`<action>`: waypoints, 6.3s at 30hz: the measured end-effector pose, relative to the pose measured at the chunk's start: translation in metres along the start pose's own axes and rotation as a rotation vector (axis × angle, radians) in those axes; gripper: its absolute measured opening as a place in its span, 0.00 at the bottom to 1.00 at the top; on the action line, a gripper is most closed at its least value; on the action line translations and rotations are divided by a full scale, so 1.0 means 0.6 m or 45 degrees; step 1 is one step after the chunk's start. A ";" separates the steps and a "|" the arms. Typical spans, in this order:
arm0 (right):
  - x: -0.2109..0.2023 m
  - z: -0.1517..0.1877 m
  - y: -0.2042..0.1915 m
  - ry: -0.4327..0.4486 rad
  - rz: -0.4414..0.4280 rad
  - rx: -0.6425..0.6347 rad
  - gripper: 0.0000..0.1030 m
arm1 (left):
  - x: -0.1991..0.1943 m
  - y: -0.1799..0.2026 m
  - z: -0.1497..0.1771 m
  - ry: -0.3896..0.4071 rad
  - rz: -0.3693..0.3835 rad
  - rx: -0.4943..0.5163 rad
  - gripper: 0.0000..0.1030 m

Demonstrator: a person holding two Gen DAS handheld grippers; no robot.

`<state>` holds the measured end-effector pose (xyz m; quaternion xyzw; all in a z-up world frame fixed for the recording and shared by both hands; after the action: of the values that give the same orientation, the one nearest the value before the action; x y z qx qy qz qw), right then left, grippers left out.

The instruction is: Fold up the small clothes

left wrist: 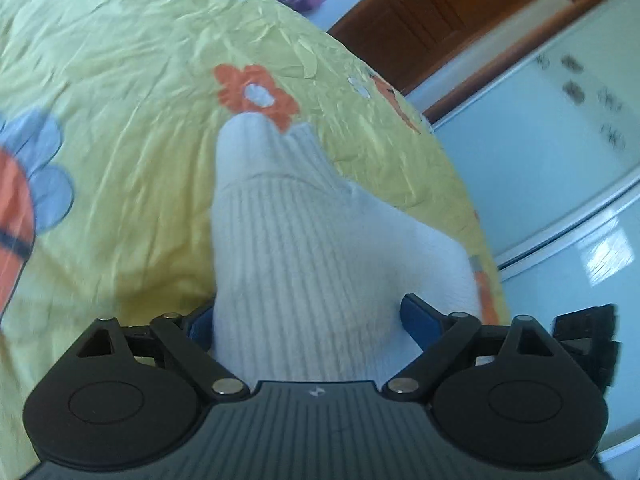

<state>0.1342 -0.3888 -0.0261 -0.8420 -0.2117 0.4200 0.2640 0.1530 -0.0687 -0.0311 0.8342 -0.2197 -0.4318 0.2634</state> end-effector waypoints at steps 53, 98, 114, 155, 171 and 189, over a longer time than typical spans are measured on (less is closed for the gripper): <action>0.077 0.068 -0.148 -0.183 -0.153 -0.150 0.60 | -0.180 -0.075 0.040 0.124 -0.182 0.256 0.61; 0.122 -0.111 -0.166 -0.039 -0.054 0.005 0.57 | -0.208 -0.055 0.143 0.298 -0.690 0.583 0.26; 0.154 -0.089 -0.161 -0.001 0.124 -0.216 0.33 | -0.202 -0.058 0.139 0.292 -0.673 0.605 0.29; 0.194 -0.083 -0.259 0.095 0.108 -0.262 0.58 | -0.112 0.048 0.036 0.353 -0.605 0.860 0.76; 0.158 -0.033 -0.282 0.222 0.200 -0.438 0.54 | -0.108 0.018 0.030 0.398 -0.537 0.767 0.76; 0.128 0.014 -0.262 0.188 0.181 -0.469 0.51 | -0.142 0.026 0.042 0.448 -0.520 0.774 0.77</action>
<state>0.1491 -0.2209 0.0215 -0.9175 -0.2049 0.3289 0.0901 0.0847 -0.0365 0.0181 0.9617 -0.1187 -0.2414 -0.0530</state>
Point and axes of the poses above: each gripper's, at about its wrist camera, not at the fingertips, and x roughly the way its jaws point, y to its right, z to its underside, the point moved 4 cm from there along x, roughly the way its jaws point, and after that the axes turned 3 degrees about y, right-handed, at the moved point
